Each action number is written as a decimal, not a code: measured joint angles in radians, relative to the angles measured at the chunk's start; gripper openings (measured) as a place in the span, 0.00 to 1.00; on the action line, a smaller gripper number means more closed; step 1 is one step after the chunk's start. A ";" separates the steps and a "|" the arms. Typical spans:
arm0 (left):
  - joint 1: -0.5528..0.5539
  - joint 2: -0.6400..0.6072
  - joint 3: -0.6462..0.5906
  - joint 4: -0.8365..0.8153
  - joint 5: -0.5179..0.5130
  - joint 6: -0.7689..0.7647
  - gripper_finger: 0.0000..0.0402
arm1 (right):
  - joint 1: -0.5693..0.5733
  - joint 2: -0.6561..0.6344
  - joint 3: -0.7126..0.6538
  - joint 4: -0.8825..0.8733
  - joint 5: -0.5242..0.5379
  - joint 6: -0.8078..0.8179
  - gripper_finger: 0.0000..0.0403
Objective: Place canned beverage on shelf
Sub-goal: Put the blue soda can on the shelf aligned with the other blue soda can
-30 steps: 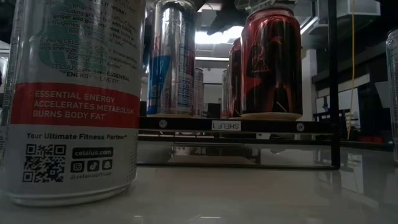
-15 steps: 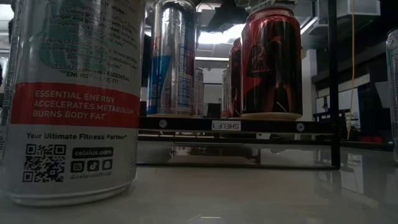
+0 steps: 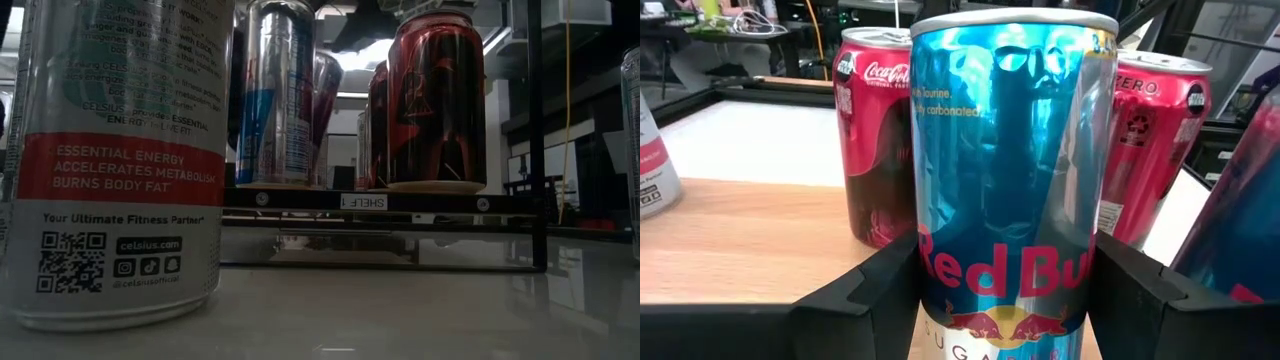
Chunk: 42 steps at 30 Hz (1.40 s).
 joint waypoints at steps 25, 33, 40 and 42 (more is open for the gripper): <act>0.000 0.001 0.002 -0.019 -0.011 0.000 0.53 | 0.109 0.009 0.000 -0.147 0.289 0.001 0.71; 0.000 0.001 0.002 -0.018 -0.010 0.000 0.53 | 0.116 0.085 0.000 -0.160 0.287 -0.022 0.71; 0.000 0.001 0.001 -0.017 -0.009 0.000 0.53 | 0.115 0.120 -0.001 -0.160 0.292 -0.057 0.71; 0.000 0.001 0.001 -0.017 -0.009 0.000 0.53 | 0.115 0.124 -0.001 -0.158 0.307 -0.059 0.71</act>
